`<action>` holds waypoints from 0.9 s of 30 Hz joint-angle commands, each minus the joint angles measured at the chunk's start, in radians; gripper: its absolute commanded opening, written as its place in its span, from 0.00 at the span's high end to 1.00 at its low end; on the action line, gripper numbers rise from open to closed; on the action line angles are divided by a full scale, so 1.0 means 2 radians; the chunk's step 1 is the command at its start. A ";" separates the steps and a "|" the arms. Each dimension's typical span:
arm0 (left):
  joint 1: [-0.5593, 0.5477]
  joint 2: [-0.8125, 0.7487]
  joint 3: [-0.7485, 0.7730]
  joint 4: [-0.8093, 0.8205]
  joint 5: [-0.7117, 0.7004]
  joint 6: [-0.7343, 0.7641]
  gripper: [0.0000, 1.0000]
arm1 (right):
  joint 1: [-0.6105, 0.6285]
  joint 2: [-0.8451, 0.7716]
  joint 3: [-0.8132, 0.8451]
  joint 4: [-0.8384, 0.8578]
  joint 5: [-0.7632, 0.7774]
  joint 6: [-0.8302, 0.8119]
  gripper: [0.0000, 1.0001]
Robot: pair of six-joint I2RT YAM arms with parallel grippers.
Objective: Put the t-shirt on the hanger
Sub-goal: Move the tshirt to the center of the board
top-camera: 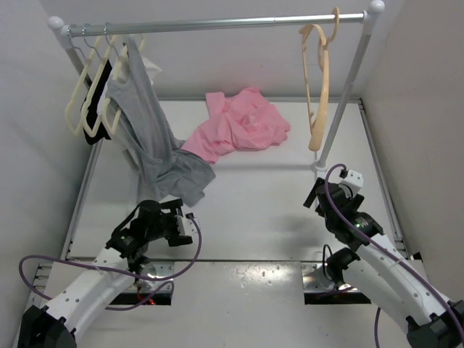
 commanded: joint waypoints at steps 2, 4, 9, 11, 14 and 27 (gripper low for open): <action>0.006 0.001 0.014 0.007 0.004 -0.010 0.00 | 0.002 0.001 0.007 0.017 0.001 -0.002 0.00; 0.006 0.001 0.019 0.003 0.008 -0.006 0.00 | 0.002 0.001 0.007 0.017 0.001 -0.002 0.00; 0.006 0.037 0.025 -0.003 0.018 0.018 0.00 | 0.002 0.001 0.007 0.017 0.001 -0.002 0.00; 0.006 0.048 0.030 0.002 0.018 0.012 0.00 | 0.002 0.001 0.007 0.017 0.001 -0.002 0.00; 0.006 0.070 0.040 0.007 0.014 -0.001 0.12 | 0.002 0.001 0.007 0.017 0.001 -0.002 0.00; -0.107 0.197 0.156 -0.020 -0.025 -0.085 0.40 | 0.002 -0.048 0.007 -0.002 0.035 0.008 0.00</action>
